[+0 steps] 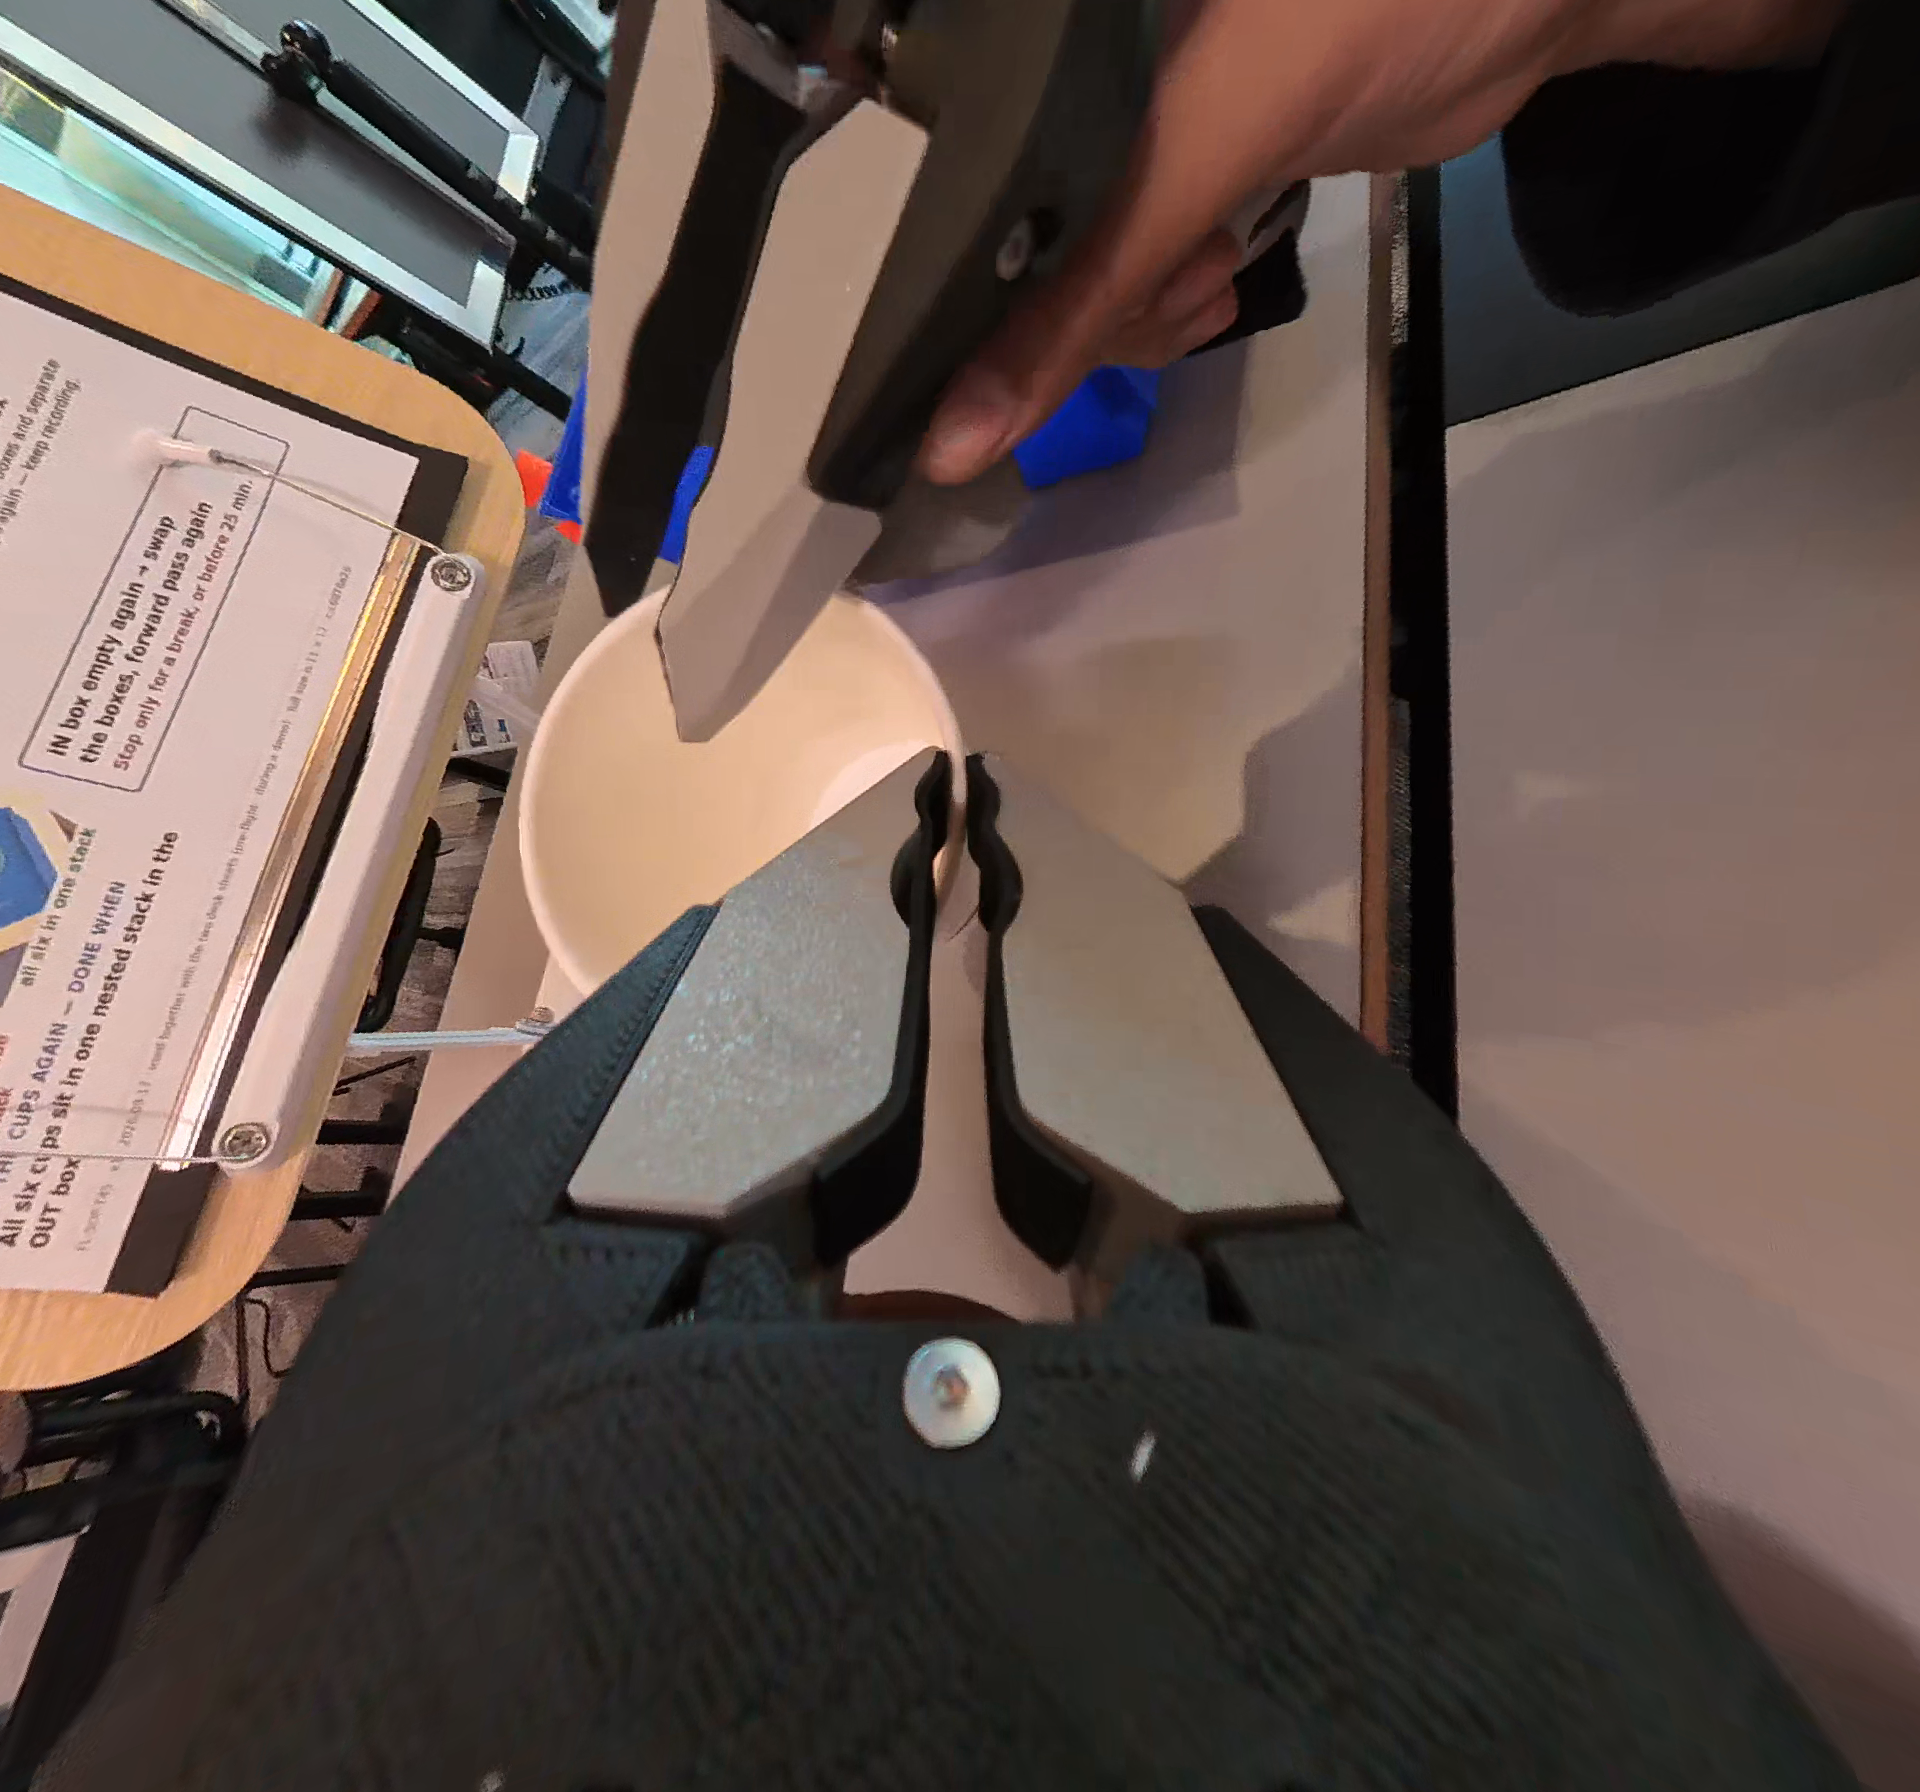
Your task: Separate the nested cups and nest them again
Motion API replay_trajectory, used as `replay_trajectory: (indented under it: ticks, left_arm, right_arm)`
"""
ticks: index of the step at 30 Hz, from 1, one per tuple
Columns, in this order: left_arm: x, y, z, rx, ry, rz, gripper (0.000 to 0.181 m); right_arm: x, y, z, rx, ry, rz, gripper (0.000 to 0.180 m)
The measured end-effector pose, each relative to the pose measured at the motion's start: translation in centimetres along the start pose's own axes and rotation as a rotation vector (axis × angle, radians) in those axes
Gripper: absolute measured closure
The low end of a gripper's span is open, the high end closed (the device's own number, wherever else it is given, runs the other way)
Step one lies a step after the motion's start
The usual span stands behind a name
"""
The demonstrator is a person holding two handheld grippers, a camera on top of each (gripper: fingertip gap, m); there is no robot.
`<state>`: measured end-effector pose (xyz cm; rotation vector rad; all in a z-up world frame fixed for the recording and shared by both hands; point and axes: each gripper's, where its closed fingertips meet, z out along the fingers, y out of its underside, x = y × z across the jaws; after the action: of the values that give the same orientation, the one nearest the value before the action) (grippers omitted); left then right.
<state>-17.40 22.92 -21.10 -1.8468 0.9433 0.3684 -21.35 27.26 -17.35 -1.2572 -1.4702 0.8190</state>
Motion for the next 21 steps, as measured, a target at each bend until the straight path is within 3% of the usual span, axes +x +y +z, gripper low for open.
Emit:
replay_trajectory:
  ticks: [4, 21]
  left_arm:
    - [-0.1, 0.5, 0.0, -0.013, 0.001, -0.003, 0.18]
    - [-0.4, -0.5, 0.5, 0.037, -0.035, -0.036, 0.179]
  right_arm:
    - [-0.5, 0.6, 0.5, -0.01, -0.046, 0.036, 0.169]
    - [0.9, 0.5, 0.6, 0.046, -0.069, 0.186, 0.179]
